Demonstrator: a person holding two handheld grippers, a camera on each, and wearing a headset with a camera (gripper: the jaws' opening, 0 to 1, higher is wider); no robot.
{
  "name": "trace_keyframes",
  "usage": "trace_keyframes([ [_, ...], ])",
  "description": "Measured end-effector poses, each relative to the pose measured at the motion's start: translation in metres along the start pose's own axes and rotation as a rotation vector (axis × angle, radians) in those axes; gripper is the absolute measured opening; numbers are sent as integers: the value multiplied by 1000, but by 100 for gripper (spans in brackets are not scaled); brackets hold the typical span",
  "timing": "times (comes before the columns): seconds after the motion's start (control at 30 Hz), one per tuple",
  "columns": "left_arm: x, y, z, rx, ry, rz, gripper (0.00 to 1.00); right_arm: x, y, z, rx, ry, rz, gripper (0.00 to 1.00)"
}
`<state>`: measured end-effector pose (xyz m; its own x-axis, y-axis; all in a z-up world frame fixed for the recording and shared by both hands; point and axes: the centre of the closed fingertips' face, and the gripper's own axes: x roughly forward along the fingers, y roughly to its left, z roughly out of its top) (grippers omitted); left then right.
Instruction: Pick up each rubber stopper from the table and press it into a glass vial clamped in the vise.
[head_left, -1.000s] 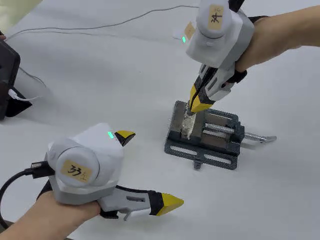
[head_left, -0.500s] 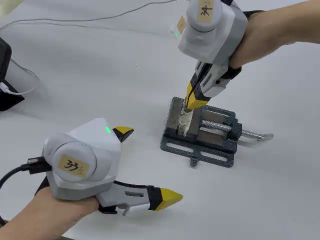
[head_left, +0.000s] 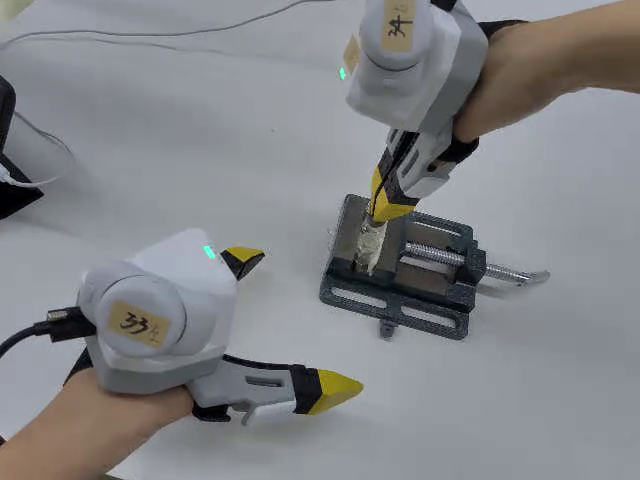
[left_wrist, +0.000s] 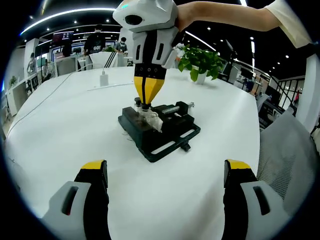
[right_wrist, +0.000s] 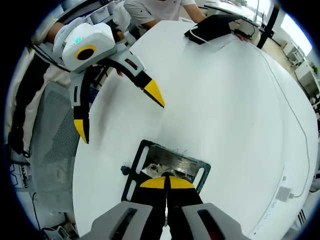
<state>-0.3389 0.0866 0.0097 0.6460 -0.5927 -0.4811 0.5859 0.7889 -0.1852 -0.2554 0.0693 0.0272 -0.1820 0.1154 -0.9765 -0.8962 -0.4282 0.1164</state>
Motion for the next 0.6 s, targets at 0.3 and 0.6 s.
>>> trace_keyframes([
  [0.3, -4, 3, 2, -8, -10, 13, 96, -1, 2, -3, 29, -35, 9, 0],
  [0.6, -12, 3, 6, 4, -12, 29, 96, 0, 2, -2, -19, 22, -32, 0],
])
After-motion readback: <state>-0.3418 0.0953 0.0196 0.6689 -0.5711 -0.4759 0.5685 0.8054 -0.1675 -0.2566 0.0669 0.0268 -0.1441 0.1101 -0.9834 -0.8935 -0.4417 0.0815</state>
